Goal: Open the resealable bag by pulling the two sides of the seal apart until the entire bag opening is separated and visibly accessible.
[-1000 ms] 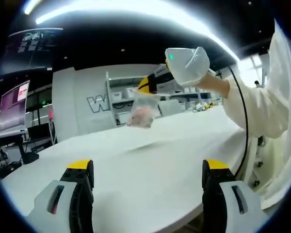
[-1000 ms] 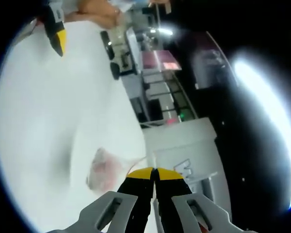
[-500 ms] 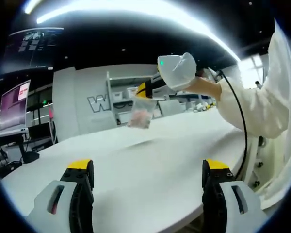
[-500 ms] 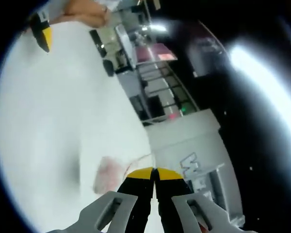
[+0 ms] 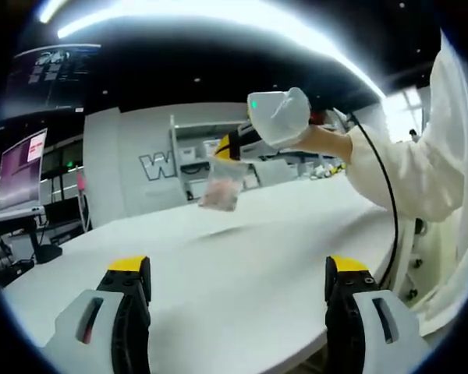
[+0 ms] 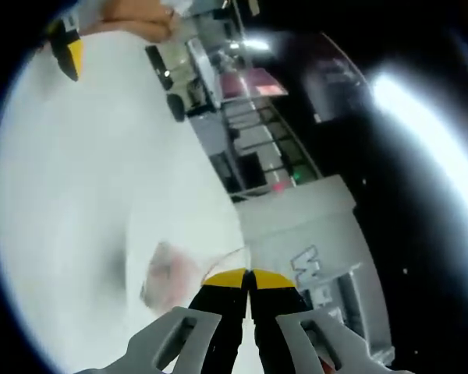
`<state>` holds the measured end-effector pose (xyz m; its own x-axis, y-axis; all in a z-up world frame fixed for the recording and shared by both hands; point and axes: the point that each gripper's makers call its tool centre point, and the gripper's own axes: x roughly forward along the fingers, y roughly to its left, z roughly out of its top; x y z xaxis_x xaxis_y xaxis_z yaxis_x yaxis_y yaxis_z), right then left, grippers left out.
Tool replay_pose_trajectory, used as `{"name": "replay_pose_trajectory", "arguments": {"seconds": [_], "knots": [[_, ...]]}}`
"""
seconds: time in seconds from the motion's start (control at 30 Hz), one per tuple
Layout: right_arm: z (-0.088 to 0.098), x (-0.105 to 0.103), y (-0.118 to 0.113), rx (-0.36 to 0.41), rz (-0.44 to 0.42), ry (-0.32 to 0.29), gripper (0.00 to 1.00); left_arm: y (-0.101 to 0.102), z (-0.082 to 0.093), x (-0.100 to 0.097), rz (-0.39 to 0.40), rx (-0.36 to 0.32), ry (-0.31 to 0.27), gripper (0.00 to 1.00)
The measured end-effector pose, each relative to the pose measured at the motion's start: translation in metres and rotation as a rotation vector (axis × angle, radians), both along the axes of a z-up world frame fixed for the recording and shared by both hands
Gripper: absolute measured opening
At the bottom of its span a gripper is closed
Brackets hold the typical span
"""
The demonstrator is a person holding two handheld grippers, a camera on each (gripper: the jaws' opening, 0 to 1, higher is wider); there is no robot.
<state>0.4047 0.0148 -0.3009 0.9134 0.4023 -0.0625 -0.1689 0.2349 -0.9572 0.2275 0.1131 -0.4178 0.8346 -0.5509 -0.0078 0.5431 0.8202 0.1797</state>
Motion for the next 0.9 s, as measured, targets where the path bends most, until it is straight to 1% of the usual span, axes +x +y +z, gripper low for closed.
{"name": "replay_pose_trajectory", "arguments": {"seconds": [0.2,0.33,0.53,0.67,0.8,0.9], "knots": [[0.0,0.004,0.001,-0.004,-0.002,-0.002,0.0,-0.001,-0.001,0.002,-0.003,-0.002,0.003,0.91],[-0.004,0.013,-0.003,-0.009,-0.017,0.016,0.0,-0.002,-0.002,0.003,-0.006,0.0,0.006,0.91],[-0.005,0.017,-0.003,0.0,-0.023,0.021,0.0,-0.001,0.003,0.003,-0.008,-0.006,-0.003,0.91],[-0.007,0.024,-0.003,-0.022,-0.034,0.022,0.0,-0.002,0.005,0.003,-0.012,-0.011,-0.005,0.91],[-0.005,0.03,-0.006,0.006,-0.042,0.037,0.0,-0.001,0.006,0.003,-0.008,-0.008,-0.008,0.91],[-0.006,0.034,-0.007,0.009,-0.049,0.044,0.0,-0.001,0.007,0.003,-0.006,-0.015,-0.009,0.91]]}}
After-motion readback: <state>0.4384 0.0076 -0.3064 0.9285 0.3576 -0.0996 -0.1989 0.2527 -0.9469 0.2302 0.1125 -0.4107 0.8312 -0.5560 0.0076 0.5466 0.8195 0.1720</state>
